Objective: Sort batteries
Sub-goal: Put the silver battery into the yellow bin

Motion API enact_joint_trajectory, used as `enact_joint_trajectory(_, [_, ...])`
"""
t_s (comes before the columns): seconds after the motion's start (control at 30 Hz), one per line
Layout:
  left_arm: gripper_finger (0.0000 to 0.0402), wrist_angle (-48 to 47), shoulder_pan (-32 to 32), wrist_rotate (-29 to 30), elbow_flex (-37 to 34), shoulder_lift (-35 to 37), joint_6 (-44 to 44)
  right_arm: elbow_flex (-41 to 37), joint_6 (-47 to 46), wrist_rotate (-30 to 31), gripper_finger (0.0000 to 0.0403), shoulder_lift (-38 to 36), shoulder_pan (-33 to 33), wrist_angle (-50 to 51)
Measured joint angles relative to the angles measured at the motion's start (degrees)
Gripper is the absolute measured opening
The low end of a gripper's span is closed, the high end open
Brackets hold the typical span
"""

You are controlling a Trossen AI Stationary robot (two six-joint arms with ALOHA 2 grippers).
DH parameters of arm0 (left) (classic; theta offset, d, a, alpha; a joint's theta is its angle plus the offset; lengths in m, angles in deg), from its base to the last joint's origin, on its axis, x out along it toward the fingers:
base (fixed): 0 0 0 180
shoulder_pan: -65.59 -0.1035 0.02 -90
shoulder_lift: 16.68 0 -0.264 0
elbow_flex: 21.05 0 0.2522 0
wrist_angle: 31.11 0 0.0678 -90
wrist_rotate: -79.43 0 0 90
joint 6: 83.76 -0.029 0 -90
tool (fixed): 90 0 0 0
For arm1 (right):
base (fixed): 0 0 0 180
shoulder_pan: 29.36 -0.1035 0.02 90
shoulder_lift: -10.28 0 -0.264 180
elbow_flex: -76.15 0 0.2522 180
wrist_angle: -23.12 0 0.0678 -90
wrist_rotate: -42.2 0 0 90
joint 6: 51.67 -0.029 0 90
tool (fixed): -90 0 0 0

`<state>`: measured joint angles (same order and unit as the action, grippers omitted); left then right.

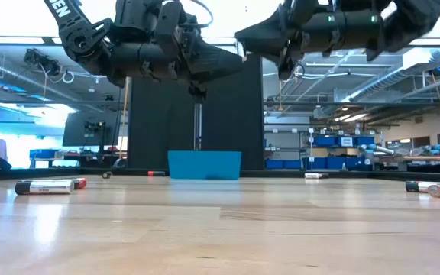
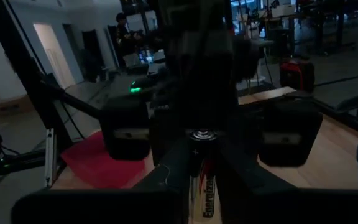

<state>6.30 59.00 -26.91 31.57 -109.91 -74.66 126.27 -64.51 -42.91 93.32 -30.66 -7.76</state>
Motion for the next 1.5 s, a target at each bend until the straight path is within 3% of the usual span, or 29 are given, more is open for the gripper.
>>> enact_joint_trajectory(0.3, [0.0147, -0.39, -0.13, 6.4, -0.75, 0.0, -9.04, 11.4, -4.71, 8.03, 0.0061, -8.62, -5.83, 40.88])
enact_joint_trajectory(0.53, [0.0148, -0.91, -0.15, 7.08, -0.96, 0.0, -13.29, 25.43, -23.82, 13.09, 0.0061, -7.54, -15.0, 77.24])
enact_joint_trajectory(0.73, [0.0149, -0.75, -0.2, 7.72, -0.96, 0.0, -13.44, 33.15, -43.16, 13.14, 0.0061, -4.26, -23.25, 95.95])
enact_joint_trajectory(0.87, [0.0149, -0.28, -0.37, 7.73, -0.96, 0.0, -13.49, 33.94, -54.87, 10.96, 0.0061, -1.88, -28.04, 102.39])
enact_joint_trajectory(1.13, [0.0149, -0.39, -1.41, 7.73, -0.96, 0.0, -13.41, 33.98, -72.89, 2.84, 0.0061, 3.61, -38.08, 104.72])
enact_joint_trajectory(1.33, [0.0149, -0.41, -1.57, 7.72, -0.96, 0.0, -12.91, 33.48, -79.28, -1.87, 0.0061, 7.09, -43.92, 105.33])
enact_joint_trajectory(1.5, [0.0149, -0.41, -1.57, 7.72, -0.96, 0.0, -11.52, 27.64, -84.21, -4.22, 0.0061, 7.44, -46.92, 102.0])
